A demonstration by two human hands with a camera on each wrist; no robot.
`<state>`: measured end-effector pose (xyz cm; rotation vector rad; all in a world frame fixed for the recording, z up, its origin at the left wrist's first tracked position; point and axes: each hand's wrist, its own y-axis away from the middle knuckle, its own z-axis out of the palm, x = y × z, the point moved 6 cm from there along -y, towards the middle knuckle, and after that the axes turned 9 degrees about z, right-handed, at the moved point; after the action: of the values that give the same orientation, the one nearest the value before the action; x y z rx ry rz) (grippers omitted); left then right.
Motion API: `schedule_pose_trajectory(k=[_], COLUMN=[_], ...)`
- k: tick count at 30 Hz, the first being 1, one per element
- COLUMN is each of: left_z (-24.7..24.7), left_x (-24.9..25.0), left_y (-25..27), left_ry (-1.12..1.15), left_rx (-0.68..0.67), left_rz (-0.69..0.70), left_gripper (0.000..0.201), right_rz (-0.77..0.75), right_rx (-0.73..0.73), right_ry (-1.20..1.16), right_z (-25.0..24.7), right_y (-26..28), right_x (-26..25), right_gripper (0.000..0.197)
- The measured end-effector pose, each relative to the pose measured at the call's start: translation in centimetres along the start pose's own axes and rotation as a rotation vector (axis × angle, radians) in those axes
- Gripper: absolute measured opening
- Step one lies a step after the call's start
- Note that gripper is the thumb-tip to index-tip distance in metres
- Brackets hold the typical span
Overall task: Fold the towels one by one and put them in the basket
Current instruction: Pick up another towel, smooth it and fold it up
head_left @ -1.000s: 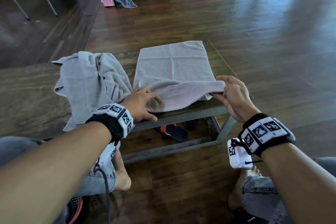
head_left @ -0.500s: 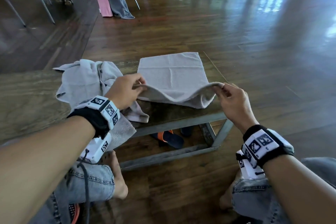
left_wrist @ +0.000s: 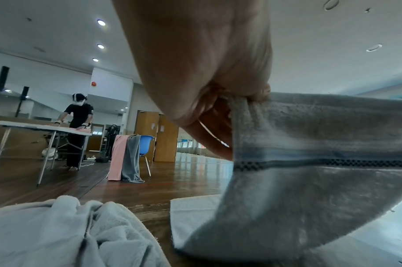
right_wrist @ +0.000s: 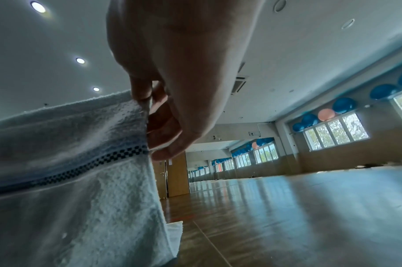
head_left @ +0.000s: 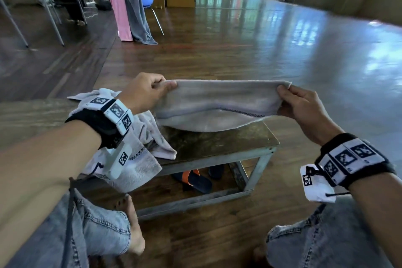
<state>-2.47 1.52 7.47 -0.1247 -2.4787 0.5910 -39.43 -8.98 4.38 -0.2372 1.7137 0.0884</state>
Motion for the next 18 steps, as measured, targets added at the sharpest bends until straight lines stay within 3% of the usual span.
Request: schedule_pose_trajectory(k=[2, 6, 8, 11, 13, 15, 18], left_z=[0.7, 2.5, 3.6, 4.8, 5.4, 5.9, 7.0], left_x=[0.2, 0.2, 0.1, -0.4, -1.0, -1.8, -3.9], left_y=[0.5, 2.4, 3.5, 4.5, 4.4, 3.9, 2.2], left_ry=[0.018, 0.167, 0.309, 0.44, 0.495, 0.496, 0.434], left_rx=[-0.097, -0.361, -0.533, -0.716, -0.759, -0.777, -0.721], left_rz=[-0.027, -0.146, -0.216, -0.31, -0.361, -0.391, -0.419], left_gripper=[0.053, 0.063, 0.054, 0.02, 0.012, 0.019, 0.026], right_rz=[0.07, 0.231, 0.305, 0.388, 0.416, 0.427, 0.419], right_rx=[-0.055, -0.23, -0.346, -0.492, -0.532, -0.536, -0.388], right_ry=[0.068, 0.242, 0.254, 0.31, 0.357, 0.386, 0.389], right_z=[-0.2, -0.8, -1.0, -0.6, -0.4, 0.0, 0.8], right_y=[0.7, 1.9, 2.2, 2.3, 1.6, 0.5, -2.1], right_x=[0.2, 1.3, 1.8, 2.8, 3.9, 5.1, 6.4], right_gripper=[0.018, 0.028, 0.032, 0.028, 0.023, 0.022, 0.021])
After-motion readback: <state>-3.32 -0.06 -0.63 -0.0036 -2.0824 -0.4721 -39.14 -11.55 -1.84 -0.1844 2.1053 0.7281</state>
